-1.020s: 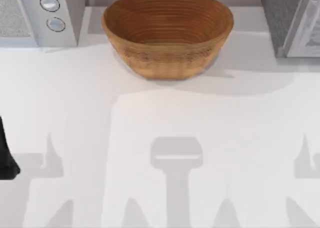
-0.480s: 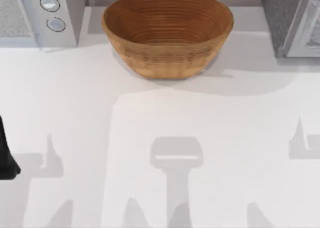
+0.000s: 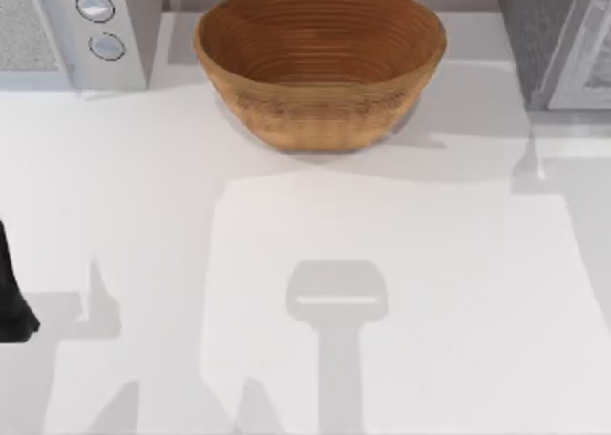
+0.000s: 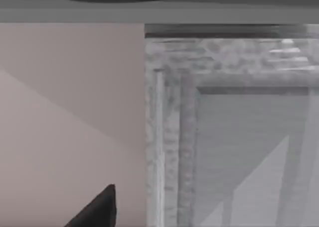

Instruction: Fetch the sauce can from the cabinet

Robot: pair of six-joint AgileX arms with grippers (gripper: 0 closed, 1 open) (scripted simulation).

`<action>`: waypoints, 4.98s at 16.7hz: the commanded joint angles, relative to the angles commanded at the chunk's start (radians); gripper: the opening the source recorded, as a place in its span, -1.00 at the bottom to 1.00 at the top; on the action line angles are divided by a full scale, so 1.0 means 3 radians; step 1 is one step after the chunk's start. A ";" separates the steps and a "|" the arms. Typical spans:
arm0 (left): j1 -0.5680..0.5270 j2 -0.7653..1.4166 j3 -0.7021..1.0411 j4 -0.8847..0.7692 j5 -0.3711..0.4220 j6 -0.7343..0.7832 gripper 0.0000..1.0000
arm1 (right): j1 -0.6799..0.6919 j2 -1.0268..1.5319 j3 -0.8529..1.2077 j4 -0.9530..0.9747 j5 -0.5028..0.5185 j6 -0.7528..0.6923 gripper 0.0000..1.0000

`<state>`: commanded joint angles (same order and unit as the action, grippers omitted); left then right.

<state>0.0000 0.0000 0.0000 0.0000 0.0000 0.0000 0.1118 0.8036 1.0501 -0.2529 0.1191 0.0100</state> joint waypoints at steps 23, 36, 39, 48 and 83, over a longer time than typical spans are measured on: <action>0.0000 0.0000 0.0000 0.0000 0.0000 0.0000 1.00 | 0.0428 0.2022 0.2475 -0.0421 0.0475 0.0015 1.00; 0.0000 0.0000 0.0000 0.0000 0.0000 0.0000 1.00 | 0.0414 0.2682 0.3078 -0.0356 0.0478 0.0014 1.00; 0.0000 0.0000 0.0000 0.0000 0.0000 0.0000 1.00 | 0.0357 0.2886 0.3278 -0.0352 0.0425 0.0014 1.00; 0.0000 0.0000 0.0000 0.0000 0.0000 0.0000 1.00 | 0.0353 0.2895 0.3287 -0.0352 0.0421 0.0014 0.25; 0.0000 0.0000 0.0000 0.0000 0.0000 0.0000 1.00 | 0.1212 0.1625 0.3316 -0.1645 0.1260 0.0021 -1.00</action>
<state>0.0000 0.0000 0.0000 0.0000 0.0000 0.0000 0.4755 1.2911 2.0450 -0.7462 0.4971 0.0162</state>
